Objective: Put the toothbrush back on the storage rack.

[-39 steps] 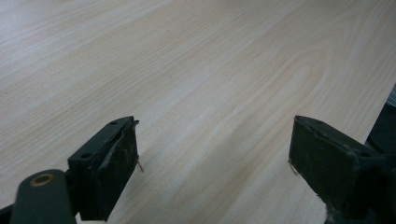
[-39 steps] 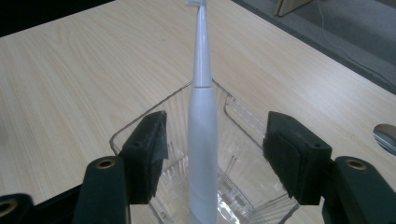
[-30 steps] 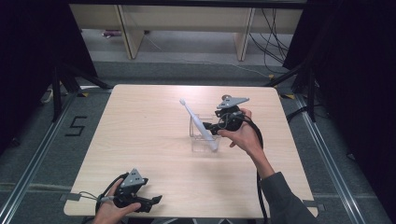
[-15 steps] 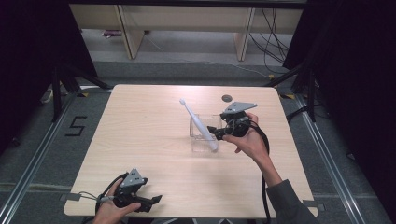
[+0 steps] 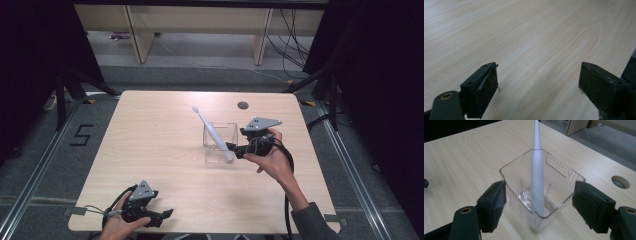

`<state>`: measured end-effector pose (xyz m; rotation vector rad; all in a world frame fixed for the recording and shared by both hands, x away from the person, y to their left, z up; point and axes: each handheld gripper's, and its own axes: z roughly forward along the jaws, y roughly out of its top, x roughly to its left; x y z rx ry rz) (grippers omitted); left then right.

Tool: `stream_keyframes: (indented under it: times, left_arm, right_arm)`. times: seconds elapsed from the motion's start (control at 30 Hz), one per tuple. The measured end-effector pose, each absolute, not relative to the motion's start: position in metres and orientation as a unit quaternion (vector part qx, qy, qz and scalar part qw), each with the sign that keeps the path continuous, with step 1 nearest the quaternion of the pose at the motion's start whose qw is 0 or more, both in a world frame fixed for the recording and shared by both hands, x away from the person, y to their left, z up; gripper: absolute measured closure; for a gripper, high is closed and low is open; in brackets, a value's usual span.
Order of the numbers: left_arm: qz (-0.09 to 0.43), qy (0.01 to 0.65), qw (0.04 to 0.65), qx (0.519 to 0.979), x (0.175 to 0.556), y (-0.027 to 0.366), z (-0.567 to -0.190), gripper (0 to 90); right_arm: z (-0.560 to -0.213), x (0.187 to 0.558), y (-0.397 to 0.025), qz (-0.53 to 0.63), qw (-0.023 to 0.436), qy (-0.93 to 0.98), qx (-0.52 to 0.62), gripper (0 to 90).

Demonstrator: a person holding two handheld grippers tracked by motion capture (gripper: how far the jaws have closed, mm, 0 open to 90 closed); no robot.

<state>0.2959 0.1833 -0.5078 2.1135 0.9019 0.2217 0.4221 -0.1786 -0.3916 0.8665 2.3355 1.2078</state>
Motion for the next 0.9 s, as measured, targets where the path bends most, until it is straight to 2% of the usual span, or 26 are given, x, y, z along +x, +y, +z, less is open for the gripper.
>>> stream_keyframes:
  times: [0.9]
  left_arm:
    - [0.089, 0.354, 0.404, 0.839, 0.296, 0.184, -0.507, 14.9]
  right_arm:
    - [-0.402, 0.399, -0.191, 0.428, 0.176, 0.830, 0.311, 25.3]
